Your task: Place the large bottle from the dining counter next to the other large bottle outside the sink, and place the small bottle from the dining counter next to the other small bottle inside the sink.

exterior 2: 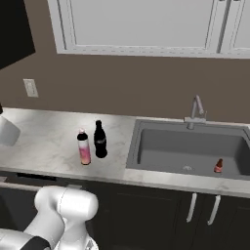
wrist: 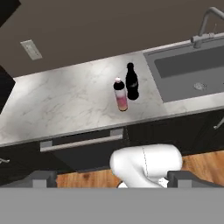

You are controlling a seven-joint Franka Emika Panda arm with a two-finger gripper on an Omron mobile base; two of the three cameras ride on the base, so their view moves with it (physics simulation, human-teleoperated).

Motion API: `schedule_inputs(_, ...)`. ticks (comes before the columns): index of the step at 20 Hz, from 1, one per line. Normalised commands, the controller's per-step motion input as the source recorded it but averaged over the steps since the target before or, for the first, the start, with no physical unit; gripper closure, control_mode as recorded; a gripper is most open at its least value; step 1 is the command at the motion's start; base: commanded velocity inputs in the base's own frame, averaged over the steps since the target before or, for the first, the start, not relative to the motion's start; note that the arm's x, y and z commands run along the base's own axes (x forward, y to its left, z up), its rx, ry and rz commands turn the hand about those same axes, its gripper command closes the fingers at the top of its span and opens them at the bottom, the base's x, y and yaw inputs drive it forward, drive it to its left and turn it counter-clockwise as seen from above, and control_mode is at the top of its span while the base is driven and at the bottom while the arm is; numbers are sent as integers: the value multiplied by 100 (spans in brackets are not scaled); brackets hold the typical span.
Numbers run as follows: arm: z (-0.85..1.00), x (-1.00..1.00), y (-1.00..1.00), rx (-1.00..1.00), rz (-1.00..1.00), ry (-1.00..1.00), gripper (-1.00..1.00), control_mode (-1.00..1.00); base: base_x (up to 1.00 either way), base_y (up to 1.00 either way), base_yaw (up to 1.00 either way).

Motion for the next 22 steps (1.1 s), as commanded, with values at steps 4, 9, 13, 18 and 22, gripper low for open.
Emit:
schedule_inputs(4,0,0,0,0,0,0,-100,100,-100,84,-1)
schedule_inputs(9,0,0,0,0,0,0,-100,100,-94,97,0)
schedule_inputs(13,0,0,0,0,0,0,-100,100,-67,100,0)
schedule_inputs(18,0,0,0,0,0,0,-100,100,-71,100,0)
schedule_inputs(22,0,0,0,0,0,0,-100,100,-100,61,0)
